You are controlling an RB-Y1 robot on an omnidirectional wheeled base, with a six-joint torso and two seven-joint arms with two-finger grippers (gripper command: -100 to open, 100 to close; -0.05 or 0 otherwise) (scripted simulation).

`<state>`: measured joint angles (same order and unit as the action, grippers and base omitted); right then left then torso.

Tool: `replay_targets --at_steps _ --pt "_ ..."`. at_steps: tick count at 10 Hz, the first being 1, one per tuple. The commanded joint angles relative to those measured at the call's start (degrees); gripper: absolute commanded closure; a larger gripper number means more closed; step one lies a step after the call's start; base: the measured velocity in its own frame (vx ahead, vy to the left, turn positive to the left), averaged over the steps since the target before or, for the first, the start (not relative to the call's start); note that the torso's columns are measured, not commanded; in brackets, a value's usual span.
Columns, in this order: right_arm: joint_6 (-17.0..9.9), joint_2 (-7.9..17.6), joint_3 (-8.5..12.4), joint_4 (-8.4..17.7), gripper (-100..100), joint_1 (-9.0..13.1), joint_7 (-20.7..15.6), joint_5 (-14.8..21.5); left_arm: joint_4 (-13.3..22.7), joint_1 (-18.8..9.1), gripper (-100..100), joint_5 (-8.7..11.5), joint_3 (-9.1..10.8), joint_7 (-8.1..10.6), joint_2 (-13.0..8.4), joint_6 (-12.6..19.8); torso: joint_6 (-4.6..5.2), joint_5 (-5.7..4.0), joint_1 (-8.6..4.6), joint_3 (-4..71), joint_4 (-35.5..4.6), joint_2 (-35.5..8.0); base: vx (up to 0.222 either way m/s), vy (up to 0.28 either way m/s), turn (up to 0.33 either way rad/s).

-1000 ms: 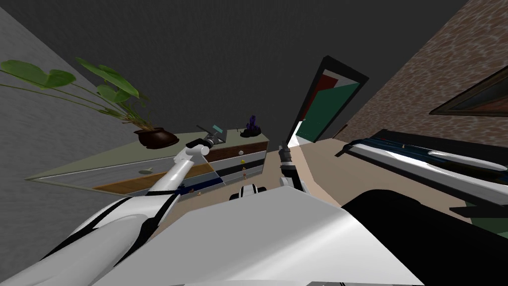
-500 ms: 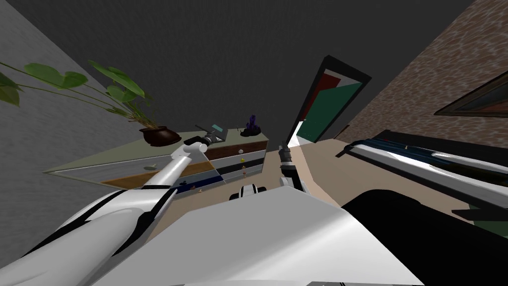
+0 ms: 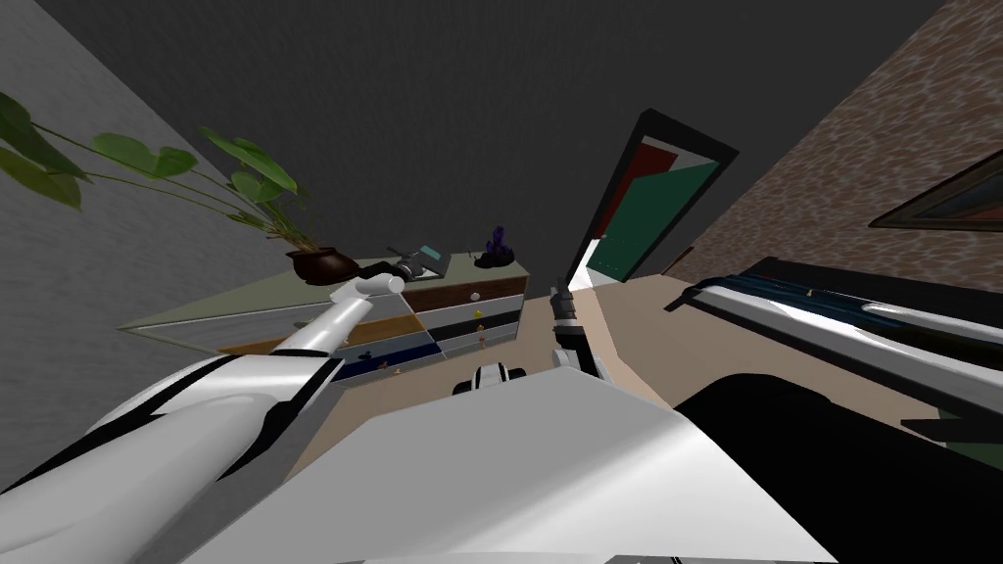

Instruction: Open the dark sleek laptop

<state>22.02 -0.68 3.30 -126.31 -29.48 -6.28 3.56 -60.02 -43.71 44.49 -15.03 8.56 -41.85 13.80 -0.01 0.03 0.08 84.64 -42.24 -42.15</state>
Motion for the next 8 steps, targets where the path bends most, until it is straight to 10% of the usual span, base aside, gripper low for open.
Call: replay_targets --at_steps 1,6,7,8 --pt "0.0 0.0 0.0 0.0 0 0.0 0.0 0.0 4.4 -4.4 -100 2.2 -2.82 0.72 -3.3 -2.5 -0.04 -0.02 -0.07 -0.1 -0.1 -0.2 -0.092 -0.038 0.068" --pt "0.0 0.0 0.0 0.0 0 0.0 0.0 0.0 8.1 -5.1 -100 2.2 -2.60 0.80 -3.6 -2.4 -0.01 -0.01 -0.02 0.0 0.0 0.0 -0.009 -0.005 -0.003" --pt "0.0 0.0 0.0 0.0 0 0.0 0.0 0.0 8.1 -5.0 0 2.1 -2.49 0.88 -3.7 -2.2 0.02 -0.03 -0.07 -0.1 0.0 -0.1 0.000 0.000 0.000" --pt "0.0 0.0 0.0 0.0 0 0.0 0.0 0.0 8.1 -5.0 0 2.1 -2.51 0.87 -3.7 -2.2 0.01 -0.04 -0.10 -0.1 -0.1 -0.2 0.000 0.000 0.000"
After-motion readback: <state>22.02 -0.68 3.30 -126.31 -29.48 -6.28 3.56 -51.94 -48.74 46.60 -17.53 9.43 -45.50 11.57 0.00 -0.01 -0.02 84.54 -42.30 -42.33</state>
